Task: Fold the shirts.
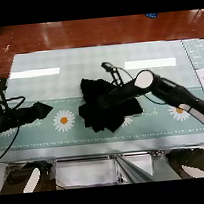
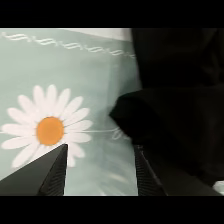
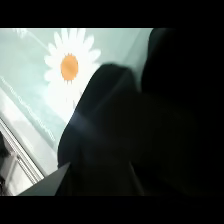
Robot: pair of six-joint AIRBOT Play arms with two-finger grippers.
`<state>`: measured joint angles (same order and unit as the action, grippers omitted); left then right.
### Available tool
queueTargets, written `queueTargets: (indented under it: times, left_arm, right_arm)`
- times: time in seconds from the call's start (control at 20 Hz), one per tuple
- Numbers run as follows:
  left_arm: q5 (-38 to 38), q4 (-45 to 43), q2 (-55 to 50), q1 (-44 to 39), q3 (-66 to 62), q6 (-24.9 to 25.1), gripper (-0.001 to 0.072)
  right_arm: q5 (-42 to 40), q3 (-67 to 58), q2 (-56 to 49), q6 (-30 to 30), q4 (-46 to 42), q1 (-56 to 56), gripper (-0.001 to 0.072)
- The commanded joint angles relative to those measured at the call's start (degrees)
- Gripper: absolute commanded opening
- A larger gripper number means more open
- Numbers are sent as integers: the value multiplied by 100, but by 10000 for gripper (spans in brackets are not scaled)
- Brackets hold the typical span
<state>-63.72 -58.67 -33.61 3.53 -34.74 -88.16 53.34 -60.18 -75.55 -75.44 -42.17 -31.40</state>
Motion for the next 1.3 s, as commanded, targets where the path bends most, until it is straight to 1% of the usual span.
queueTargets:
  times: [0.0, 0.05, 0.1, 0.2, 0.25, 0.3, 0.35, 0.4, 0.45, 0.6, 0.65, 0.7, 0.8, 0.85, 1.0, 1.05, 1.1, 1.15, 1.25]
  left_arm:
    - [232, 579, -267, -9, -92, 4, 505]
    - [223, 581, -332, 83, -114, 2, 505]
    - [125, 581, -415, 162, -107, -26, 505]
    - [-317, 632, -780, 221, -92, -151, 505]
    - [-415, 866, -1071, 197, -50, -138, 505]
    - [-396, 1182, -1375, 151, -24, 70, 505]
    - [-334, 1600, -1742, 90, -24, 415, 505]
    - [-284, 2015, -2105, 13, -24, 614, 505]
    - [-210, 2339, -2487, -118, -24, 787, 505]
    - [94, 2531, -3499, -570, -70, 802, 505]
    - [179, 2765, -3762, -710, -114, 850, 505]
    - [326, 3077, -3952, -846, -166, 1003, 505]
    - [789, 3683, -4153, -1075, -264, 1268, 505]
    - [1029, 3821, -4192, -1200, -315, 1270, 504]
    - [1556, 3816, -4240, -1495, -463, 1270, 499]
    - [1602, 3816, -4253, -1523, -472, 1270, 428]
    - [1572, 3816, -4273, -1528, -470, 1331, 168]
    - [1530, 3821, -4273, -1530, -472, 1574, 22]
    - [1349, 3816, -4273, -1521, -472, 1832, 17]
  right_arm:
    - [501, -380, 422, 37, -260, 1082, 407]
    - [496, -409, 721, -35, -461, 1659, 407]
    - [540, -407, 1036, -170, -855, 2317, 407]
    - [682, -201, 1532, -675, -1895, 3436, 407]
    - [717, 72, 1744, -796, -2166, 3919, 407]
    - [750, 398, 1912, -787, -2205, 4310, 407]
    - [780, 789, 2063, -782, -2175, 4638, 406]
    - [802, 1152, 2175, -721, -2138, 4857, 406]
    - [807, 1534, 2269, -636, -2072, 5005, 406]
    - [752, 2319, 2334, -472, -1934, 5040, 407]
    - [684, 2498, 2332, -420, -1886, 5012, 407]
    - [625, 2634, 2332, -354, -1768, 5012, 406]
    - [498, 2828, 2332, -328, -1622, 5014, 407]
    - [424, 2920, 2317, -238, -1488, 5016, 406]
    - [367, 2997, 2092, -48, -1314, 5014, 407]
    - [365, 2997, 1941, 63, -1156, 5016, 406]
    - [363, 2997, 1757, 232, -892, 5014, 407]
    - [365, 2994, 1576, 466, -549, 5014, 406]
    - [369, 2994, 1165, 940, 184, 4968, 406]
